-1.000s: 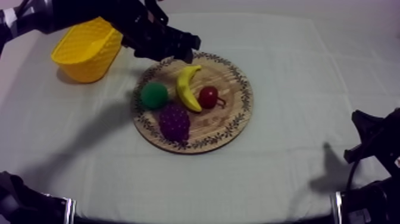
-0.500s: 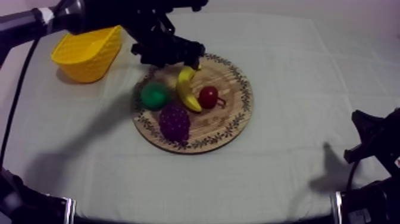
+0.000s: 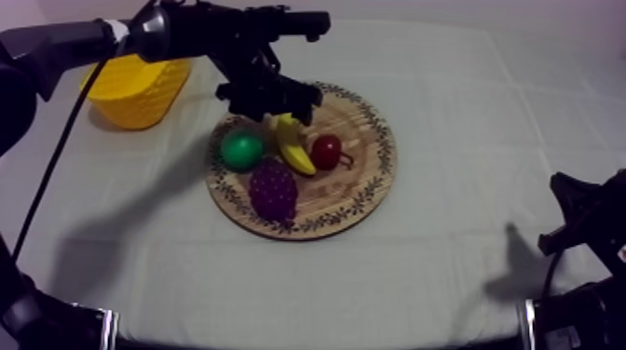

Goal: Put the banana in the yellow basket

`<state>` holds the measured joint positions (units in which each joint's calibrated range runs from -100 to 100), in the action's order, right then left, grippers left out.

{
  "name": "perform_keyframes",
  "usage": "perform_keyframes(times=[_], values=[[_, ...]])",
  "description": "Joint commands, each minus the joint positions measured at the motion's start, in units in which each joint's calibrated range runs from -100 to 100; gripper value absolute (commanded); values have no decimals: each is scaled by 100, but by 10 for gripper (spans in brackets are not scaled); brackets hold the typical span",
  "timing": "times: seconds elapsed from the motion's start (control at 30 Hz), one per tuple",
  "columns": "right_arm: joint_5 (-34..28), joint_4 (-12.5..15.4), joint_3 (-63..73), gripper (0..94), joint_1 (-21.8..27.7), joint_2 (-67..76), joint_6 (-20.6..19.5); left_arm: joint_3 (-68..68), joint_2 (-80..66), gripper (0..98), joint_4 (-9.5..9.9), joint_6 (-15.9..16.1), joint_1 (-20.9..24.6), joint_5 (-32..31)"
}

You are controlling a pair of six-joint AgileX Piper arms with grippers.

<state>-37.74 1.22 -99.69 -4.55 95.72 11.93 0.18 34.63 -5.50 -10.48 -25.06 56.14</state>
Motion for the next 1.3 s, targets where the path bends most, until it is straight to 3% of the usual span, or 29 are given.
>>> perform_keyframes(times=[0.0,0.8,1.27], values=[[0,3,3,2,-4,3,-2,10,46,763,-33,29,10,-2],[0,3,3,2,-5,3,1,593,808,643,-296,215,130,380],[0,3,3,2,-10,3,-2,985,1193,306,-288,120,161,738]])
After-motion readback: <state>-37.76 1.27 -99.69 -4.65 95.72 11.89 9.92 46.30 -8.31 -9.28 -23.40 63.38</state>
